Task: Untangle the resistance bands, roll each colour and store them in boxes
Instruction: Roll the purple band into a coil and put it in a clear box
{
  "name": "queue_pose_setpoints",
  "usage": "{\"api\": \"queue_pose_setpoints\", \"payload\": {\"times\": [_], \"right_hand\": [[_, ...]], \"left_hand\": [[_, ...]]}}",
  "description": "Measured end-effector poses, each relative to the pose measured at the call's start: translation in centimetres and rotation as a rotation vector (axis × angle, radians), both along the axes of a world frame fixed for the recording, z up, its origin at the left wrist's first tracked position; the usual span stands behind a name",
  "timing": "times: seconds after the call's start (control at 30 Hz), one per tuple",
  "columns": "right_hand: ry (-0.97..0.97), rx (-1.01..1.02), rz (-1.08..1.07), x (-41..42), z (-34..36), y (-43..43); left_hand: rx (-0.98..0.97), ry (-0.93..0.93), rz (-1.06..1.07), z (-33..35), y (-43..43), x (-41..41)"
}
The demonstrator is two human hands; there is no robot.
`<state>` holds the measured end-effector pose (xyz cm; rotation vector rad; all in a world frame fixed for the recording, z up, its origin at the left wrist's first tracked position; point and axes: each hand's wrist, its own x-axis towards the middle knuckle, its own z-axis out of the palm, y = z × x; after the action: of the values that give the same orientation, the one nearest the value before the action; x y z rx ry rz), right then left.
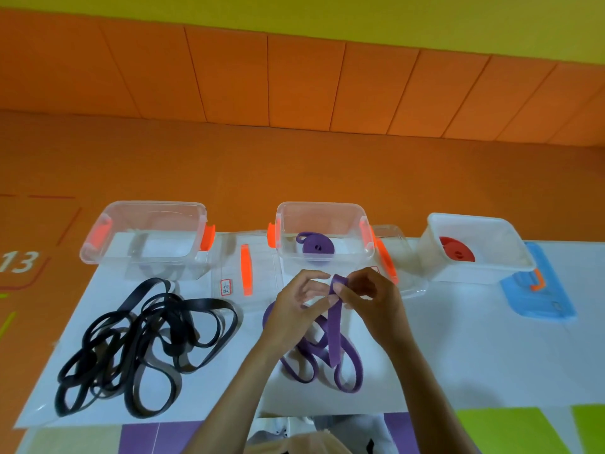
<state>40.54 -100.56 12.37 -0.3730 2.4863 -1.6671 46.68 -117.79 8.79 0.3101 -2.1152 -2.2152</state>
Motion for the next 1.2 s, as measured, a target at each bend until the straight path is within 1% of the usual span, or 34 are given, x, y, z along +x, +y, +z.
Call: {"api": "queue_pose_setpoints", "payload": {"times": [0.07, 0.1, 0.2, 0.27, 0.4, 0.53, 0.63, 0.7, 0.77, 0.83, 0.9, 1.0, 1.1, 1.17, 1.2], "right_hand": [[-0.083, -0.030, -0.077, 0.2, -0.3, 0.0], [-0.122, -0.034, -0.104, 0.3, -0.4, 0.2], [-0.152, 0.007, -0.138, 0.7, -1.0, 1.6], [-0.162, 0.041, -0.161, 1.2, -1.7, 2.8], [-0.210, 0.092, -0.225, 2.0, -2.7, 4.6], [-0.248, 0.065, -0.267, 2.5, -2.9, 5.9], [-0.266, 0.058, -0.276, 2.8, -3.1, 6.4], [-0.269, 0.057, -0.276, 2.8, -3.3, 6.6], [-0.269, 0.068, -0.271, 2.8, -3.5, 6.8], [-0.250, 0.101, -0.261, 2.7, -3.8, 7.0], [-0.234, 0.129, -0.261, 2.6, -3.9, 7.0], [-0.221, 0.148, -0.267, 2.1, -4.1, 7.2], [-0.203, 0.190, -0.245, 1.7, -4.0, 7.0], [-0.190, 0.194, -0.259, 1.4, -3.8, 6.9], [-0.183, 0.195, -0.273, 1.3, -3.7, 6.8]], "left_hand": [[-0.047, -0.063, 0.027, -1.5, 0.3, 0.3], [-0.119, -0.112, 0.026, -2.4, 0.4, 0.5], [-0.535, -0.214, -0.091, -6.2, 0.3, 0.4], [-0.722, -0.238, -0.189, -8.1, 0.6, -0.2], [-0.971, -0.187, -0.372, -10.1, 2.0, -1.8], [-1.052, -0.304, -0.546, -11.2, 2.0, -2.3], [-1.057, -0.370, -0.554, -12.2, 1.8, -2.5], [-1.095, -0.408, -0.541, -12.7, 1.7, -2.7], [-1.137, -0.397, -0.466, -13.1, 1.4, -2.5], [-1.105, -0.357, -0.406, -13.2, 0.8, -2.1], [-0.997, -0.327, -0.340, -12.9, 0.3, -1.8], [-0.735, -0.274, -0.119, -11.8, -0.4, -1.5], [-0.557, -0.271, 0.077, -10.3, -1.4, -1.3], [-0.483, -0.292, 0.193, -9.4, -2.0, -1.0], [-0.479, -0.313, 0.259, -9.1, -2.3, -0.8]]}}
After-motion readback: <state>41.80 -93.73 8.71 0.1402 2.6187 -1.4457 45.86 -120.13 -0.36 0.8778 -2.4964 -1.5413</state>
